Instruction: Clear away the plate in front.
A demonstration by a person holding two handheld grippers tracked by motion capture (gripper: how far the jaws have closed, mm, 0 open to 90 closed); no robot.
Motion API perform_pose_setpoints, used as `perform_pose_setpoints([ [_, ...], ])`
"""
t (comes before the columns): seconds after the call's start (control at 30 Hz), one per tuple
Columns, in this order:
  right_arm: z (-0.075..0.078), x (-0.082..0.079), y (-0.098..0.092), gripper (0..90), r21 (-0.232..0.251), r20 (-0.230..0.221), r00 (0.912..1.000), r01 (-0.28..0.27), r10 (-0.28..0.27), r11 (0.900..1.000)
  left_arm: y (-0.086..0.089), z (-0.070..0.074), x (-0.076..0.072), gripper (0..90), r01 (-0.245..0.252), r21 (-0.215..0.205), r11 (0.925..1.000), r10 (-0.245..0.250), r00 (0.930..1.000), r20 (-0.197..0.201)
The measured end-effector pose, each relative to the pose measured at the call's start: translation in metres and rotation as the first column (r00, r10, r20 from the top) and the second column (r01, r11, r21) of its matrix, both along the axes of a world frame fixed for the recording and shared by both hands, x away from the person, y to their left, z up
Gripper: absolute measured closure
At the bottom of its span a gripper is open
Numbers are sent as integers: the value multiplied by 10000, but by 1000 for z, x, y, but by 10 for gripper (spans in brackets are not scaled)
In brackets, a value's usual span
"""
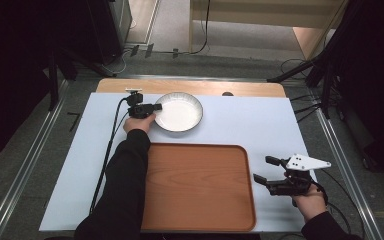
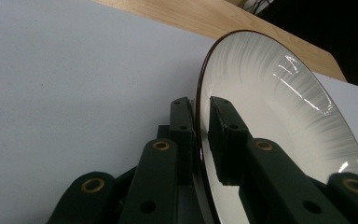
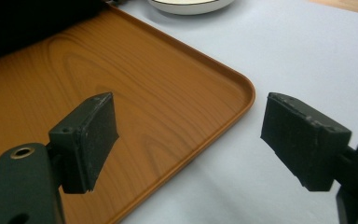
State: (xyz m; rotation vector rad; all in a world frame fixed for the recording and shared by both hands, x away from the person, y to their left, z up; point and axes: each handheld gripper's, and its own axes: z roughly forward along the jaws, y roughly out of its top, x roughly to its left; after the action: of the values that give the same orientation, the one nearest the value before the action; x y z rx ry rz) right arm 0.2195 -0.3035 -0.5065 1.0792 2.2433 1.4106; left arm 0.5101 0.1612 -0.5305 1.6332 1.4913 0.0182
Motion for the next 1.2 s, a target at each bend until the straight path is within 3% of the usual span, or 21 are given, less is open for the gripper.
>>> perform_pose_setpoints([
  [0.17,0,0,-1,191,-57,-26,10000,28,-28,10000,-1,8,-2,850,-253,-363,9990,261,9994,221],
  [0.23,0,0,-1,191,-43,6,10000,61,-61,10000,-2,10,-2,851,-330,-335,9989,333,9994,82],
  [0.33,0,-1,-1,192,-33,22,10000,93,-93,10000,0,11,-3,851,-454,-667,9967,440,9988,-213],
  [0.47,0,0,-2,193,-8,37,9999,100,-100,9999,2,14,-3,843,-505,-893,9947,480,9984,-303],
  [0.7,1,0,-4,195,118,69,9999,125,-126,9999,8,21,-5,832,-463,-1410,9889,394,9979,-515],
  [0.8,1,0,-4,196,121,57,9999,125,-126,9998,11,26,-6,831,-552,-1870,9808,451,9973,-576],
  [1.2,2,0,-6,198,37,80,9996,256,-257,9997,23,43,-17,821,-65,-2241,9745,-90,9976,-682],
])
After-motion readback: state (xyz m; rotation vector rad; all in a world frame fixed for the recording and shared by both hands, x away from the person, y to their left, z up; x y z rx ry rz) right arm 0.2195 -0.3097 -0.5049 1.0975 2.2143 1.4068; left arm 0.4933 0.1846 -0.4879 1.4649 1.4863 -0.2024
